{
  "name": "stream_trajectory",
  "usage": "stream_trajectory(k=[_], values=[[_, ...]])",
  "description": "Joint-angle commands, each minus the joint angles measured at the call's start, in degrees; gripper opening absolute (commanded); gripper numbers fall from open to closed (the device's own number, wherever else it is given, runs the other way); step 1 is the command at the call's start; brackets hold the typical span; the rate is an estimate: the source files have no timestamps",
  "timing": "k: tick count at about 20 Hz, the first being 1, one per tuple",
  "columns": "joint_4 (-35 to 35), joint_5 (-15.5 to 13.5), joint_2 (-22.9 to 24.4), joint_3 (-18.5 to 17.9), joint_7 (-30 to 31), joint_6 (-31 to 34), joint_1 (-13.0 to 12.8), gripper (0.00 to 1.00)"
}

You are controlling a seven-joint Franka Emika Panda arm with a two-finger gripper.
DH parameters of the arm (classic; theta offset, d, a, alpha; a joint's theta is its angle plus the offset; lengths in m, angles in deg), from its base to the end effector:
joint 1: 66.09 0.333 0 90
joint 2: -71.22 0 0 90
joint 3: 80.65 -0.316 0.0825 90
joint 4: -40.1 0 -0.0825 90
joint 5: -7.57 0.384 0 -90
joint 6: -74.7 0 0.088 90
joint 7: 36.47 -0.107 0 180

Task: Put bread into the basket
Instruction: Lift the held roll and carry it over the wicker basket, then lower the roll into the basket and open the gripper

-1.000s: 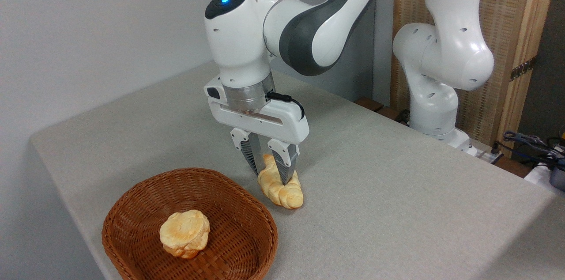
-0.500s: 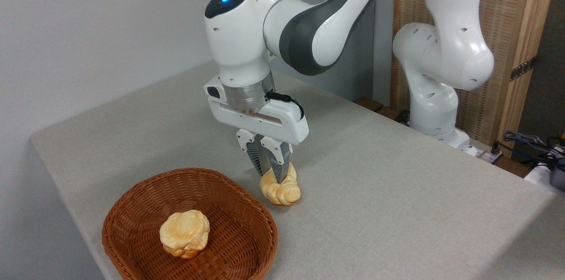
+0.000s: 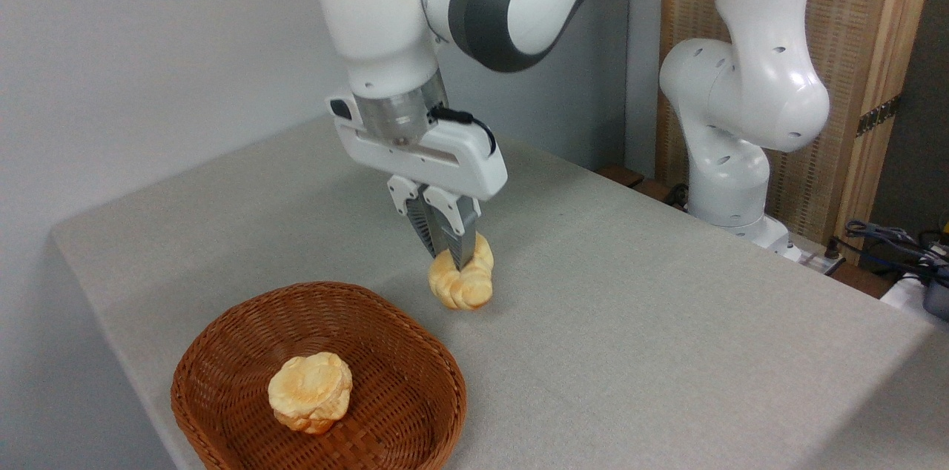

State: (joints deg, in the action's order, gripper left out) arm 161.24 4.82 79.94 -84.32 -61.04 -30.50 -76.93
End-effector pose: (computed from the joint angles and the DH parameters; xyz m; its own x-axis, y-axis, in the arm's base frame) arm 0.4898 -0.0645 0.4704 0.8517 -0.5158 -0.0925 -0.5072 -0.8558 0.1017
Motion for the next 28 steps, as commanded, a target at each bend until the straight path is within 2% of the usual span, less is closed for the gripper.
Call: stream_trajectory(k=[1,4,5,7,10,12,13,14,15,16,17,28], values=[[-4.85,-3.04,0.33,0.07,-1.17,3.08,-0.05,0.19],[-5.65,-3.49,0.24,0.07,-2.57,0.45,-0.05,0.23],[-6.08,-3.75,0.24,0.07,-3.19,-2.26,-0.05,0.26],[-6.09,-4.89,-0.02,-0.28,-3.90,-7.18,-0.05,0.27],[-6.00,-4.98,-0.90,-0.54,-5.13,-12.82,0.04,0.27],[-6.00,-4.99,-1.95,-0.63,-5.83,-15.72,0.39,0.34],[-6.00,-5.07,-2.57,-0.63,-5.92,-17.47,0.48,0.40],[-6.00,-4.99,-3.09,-0.63,-5.92,-19.23,0.48,0.52],[-6.00,-4.90,-3.79,-0.72,-5.83,-20.90,0.56,0.80],[-5.91,-4.81,-4.41,-0.81,-5.66,-22.14,0.56,0.97],[-5.91,-4.72,-4.68,-1.33,-5.66,-22.41,0.65,1.00],[-5.83,-4.55,-5.03,-1.86,-5.66,-22.41,0.56,1.00]])
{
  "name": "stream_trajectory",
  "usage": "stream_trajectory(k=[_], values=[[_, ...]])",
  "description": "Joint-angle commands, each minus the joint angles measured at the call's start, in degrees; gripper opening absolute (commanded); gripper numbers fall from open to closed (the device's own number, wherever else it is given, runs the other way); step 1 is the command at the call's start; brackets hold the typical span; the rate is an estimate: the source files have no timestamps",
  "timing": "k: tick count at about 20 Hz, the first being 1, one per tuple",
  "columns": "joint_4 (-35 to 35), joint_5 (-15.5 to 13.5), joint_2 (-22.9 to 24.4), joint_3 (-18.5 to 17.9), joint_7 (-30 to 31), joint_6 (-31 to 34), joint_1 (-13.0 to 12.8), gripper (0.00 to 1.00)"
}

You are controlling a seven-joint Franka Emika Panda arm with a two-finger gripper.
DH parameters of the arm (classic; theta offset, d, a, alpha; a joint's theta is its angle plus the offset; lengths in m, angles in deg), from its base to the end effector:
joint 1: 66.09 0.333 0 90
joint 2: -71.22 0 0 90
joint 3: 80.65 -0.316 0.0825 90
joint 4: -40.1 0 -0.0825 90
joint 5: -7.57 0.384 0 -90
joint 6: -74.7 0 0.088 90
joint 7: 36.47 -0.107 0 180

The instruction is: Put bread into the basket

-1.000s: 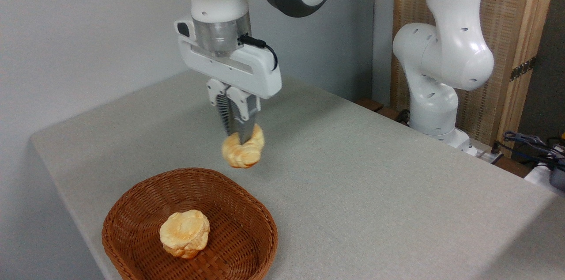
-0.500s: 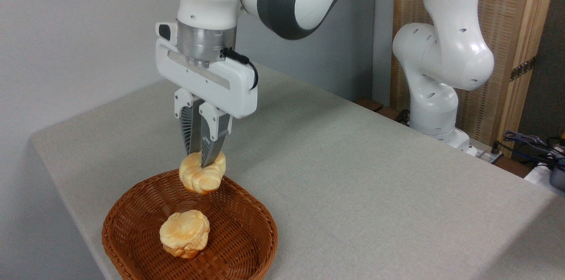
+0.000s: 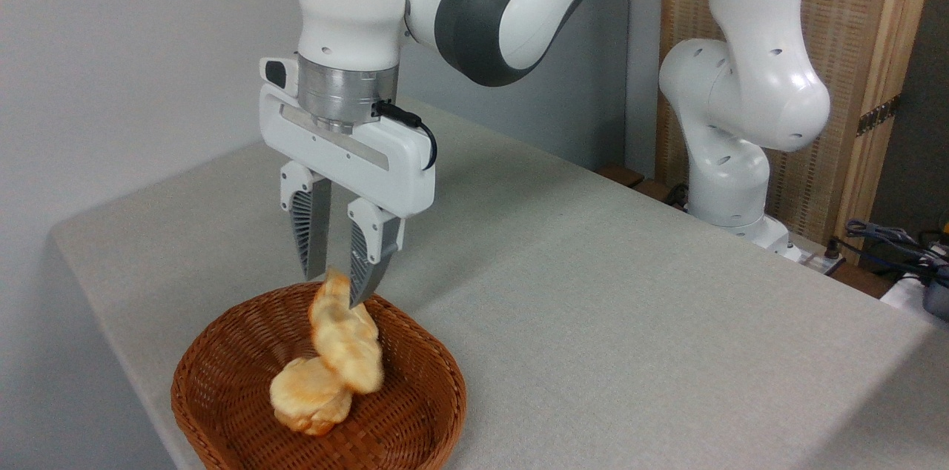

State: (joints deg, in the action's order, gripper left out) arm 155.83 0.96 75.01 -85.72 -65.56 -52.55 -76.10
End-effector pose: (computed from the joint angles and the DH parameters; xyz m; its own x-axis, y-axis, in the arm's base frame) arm 0.5594 -0.0511 0.5069 0.8230 -0.4933 0.2816 -0.5069 -0.8616 -0.0279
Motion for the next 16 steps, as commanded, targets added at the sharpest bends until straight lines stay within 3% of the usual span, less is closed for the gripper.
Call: stream_trajectory(k=[1,6,11,15,16], values=[[-0.42,-0.68,-0.10,-0.47,-1.14,-0.28,-0.27,1.00],[-0.86,-0.42,1.13,0.32,-0.79,0.77,-0.71,1.00],[-8.76,-0.24,1.92,0.76,-3.23,17.45,-0.80,1.00],[-9.12,0.11,2.01,0.68,-9.56,22.66,-0.80,1.00],[-9.12,1.33,2.01,0.68,-11.31,22.75,-0.80,1.00]])
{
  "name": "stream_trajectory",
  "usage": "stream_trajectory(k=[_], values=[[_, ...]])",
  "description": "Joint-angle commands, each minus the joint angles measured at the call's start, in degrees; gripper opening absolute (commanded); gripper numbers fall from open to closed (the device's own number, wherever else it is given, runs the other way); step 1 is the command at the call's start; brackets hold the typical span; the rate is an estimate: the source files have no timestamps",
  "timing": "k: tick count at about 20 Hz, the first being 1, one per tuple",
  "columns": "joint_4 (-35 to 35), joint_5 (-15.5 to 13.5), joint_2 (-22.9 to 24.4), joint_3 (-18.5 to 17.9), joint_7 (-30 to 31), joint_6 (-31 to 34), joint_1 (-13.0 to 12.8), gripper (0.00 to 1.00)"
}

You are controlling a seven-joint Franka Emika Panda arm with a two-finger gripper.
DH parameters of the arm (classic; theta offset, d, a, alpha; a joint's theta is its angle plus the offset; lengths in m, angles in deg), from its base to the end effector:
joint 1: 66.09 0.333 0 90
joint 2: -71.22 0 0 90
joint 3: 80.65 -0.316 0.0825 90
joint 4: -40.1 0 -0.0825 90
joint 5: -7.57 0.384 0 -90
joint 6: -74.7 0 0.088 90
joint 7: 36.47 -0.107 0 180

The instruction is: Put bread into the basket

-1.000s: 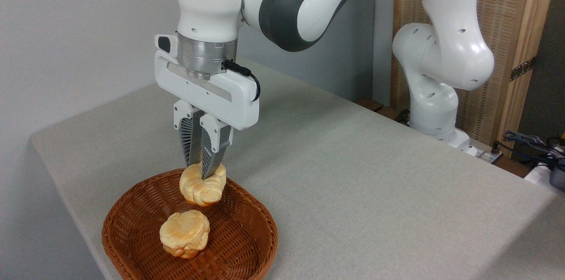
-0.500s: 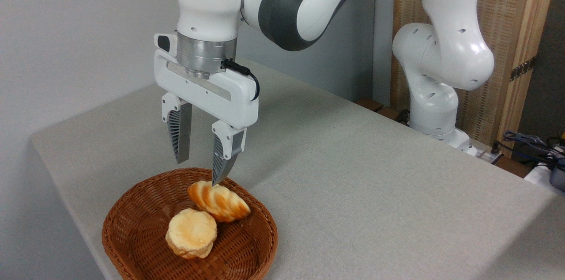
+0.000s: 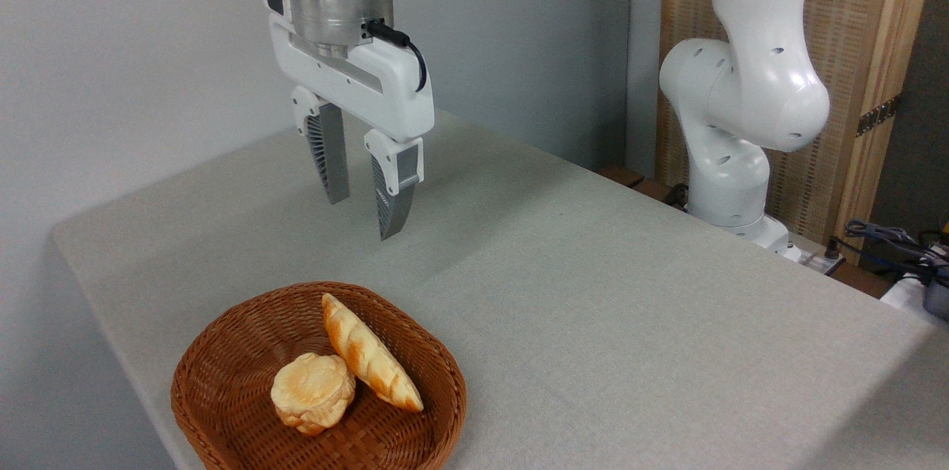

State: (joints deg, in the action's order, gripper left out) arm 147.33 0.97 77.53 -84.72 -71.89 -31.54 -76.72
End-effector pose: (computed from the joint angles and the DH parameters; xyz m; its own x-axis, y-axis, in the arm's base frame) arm 0.5333 -0.0688 0.5665 0.7555 -0.6393 0.1435 -0.6503 -0.7582 0.0459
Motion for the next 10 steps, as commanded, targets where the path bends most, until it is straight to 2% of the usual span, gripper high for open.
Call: stream_trajectory(k=[1,3,10], values=[[-0.61,2.72,-0.51,-0.33,-6.57,2.00,-0.18,1.00],[-0.61,3.88,-0.51,-0.33,-7.55,4.36,-0.18,1.00],[-0.70,3.44,-0.51,-1.12,-7.91,3.76,0.26,1.00]])
